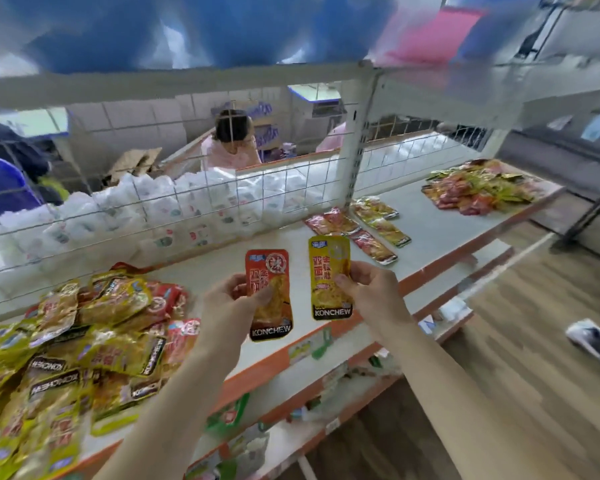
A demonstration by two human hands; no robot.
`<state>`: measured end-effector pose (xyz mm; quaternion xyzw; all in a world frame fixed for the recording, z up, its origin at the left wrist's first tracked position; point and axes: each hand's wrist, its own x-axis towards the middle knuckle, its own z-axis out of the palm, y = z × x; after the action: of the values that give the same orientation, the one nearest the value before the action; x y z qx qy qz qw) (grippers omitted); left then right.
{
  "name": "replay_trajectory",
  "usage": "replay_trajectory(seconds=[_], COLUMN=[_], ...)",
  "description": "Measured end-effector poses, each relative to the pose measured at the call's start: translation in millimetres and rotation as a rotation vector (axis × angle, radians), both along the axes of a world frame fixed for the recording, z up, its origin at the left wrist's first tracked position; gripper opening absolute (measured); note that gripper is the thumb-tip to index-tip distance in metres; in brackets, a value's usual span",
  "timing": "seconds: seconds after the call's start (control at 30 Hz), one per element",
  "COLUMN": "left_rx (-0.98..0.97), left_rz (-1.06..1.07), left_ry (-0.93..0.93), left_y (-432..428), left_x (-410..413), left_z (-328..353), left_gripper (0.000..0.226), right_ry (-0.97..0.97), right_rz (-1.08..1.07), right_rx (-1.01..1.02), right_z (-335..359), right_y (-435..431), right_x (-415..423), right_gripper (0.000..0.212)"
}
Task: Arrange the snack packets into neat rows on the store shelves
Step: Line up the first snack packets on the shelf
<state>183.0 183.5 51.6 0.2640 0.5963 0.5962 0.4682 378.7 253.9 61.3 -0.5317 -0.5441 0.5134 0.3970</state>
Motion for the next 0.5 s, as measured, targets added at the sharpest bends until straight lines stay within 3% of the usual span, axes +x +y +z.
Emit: replay_trajectory(seconds=[0.17,0.5], left_rx=[-0.009,-0.072], left_rz=[0.064,0.164], left_ry=[-0.027,-0.007], left_y=[38.9,114.8], left_x=[76.3,225.2], left_z=[-10.3,-18.0], left_gripper=[0.014,0.023], right_ry=[0.004,0.054], right_rz=[0.026,0.085], right_rx=[-0.002,-0.037], right_z=[-9.3,-15.9], right_y=[47.4,144.5], right_x=[74.2,210.6], right_gripper=[0.020,0.012])
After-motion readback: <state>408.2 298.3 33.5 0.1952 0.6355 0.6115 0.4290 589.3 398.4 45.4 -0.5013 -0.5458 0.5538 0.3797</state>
